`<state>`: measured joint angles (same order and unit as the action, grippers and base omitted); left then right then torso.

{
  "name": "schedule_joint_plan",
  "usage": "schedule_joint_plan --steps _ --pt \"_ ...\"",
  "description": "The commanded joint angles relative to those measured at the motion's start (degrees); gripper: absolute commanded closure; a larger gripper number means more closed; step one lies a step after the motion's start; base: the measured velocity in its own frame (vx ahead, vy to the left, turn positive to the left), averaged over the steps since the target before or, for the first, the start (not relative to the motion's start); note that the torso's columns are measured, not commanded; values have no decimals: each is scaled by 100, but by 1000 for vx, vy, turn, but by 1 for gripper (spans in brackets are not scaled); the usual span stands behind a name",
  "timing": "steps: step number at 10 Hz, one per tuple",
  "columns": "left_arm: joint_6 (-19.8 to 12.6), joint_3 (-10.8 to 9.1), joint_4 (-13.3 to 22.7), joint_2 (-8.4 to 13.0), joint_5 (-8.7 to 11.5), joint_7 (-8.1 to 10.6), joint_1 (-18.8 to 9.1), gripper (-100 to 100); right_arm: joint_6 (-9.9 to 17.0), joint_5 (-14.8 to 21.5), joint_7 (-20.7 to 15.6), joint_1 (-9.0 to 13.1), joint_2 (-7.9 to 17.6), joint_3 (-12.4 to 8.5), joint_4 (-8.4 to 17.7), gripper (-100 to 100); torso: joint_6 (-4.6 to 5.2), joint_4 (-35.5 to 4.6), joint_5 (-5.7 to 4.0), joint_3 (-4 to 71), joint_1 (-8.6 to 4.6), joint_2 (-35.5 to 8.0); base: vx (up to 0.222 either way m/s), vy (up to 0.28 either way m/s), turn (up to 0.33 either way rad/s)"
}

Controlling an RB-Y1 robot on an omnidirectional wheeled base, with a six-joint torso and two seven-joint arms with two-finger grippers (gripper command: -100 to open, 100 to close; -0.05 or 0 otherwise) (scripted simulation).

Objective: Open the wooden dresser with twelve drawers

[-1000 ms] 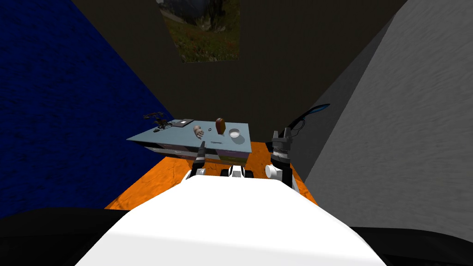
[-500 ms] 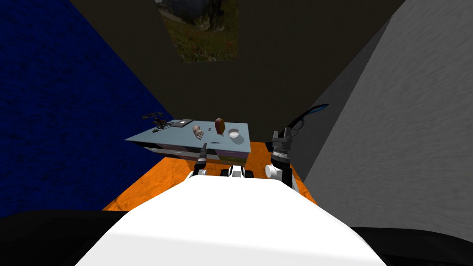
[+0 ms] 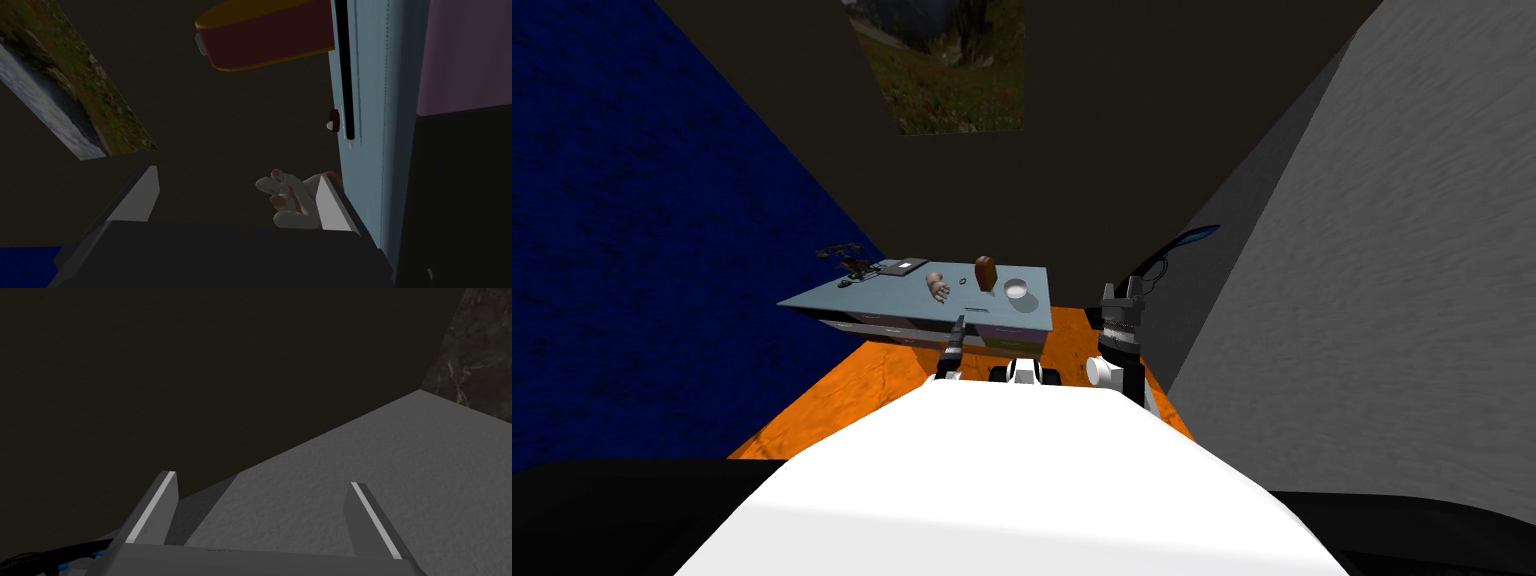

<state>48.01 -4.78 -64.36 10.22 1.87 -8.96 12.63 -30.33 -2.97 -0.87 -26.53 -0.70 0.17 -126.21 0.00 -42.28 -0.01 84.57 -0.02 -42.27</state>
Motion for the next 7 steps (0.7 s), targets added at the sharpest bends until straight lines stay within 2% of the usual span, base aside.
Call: schedule_joint_plan --steps 1,2,4,6,7 --pt "196 100 526 -55 -71 -31 -127 -100 0 0 0 0 0 0 0 0 1 0 0 1 0 2 30 -58 -21" --pt "196 100 628 -55 -71 -31 -127 -100 0 0 0 0 0 0 0 0 0 1 -1 3 -4 4 25 -43 -5" --pt "357 196 1068 -108 -142 -52 -255 -100 0 0 0 0 0 0 0 0 1 -1 2 -2 6 -4 14 -49 -14" --pt "357 196 1139 -108 -142 -52 -255 -100 0 0 0 0 0 0 0 0 0 -1 0 -2 2 -3 12 -34 0" --pt "430 245 1348 -139 -178 -63 -314 -100 0 0 0 0 0 0 0 0 0 -1 3 -2 12 -3 12 -22 -12"
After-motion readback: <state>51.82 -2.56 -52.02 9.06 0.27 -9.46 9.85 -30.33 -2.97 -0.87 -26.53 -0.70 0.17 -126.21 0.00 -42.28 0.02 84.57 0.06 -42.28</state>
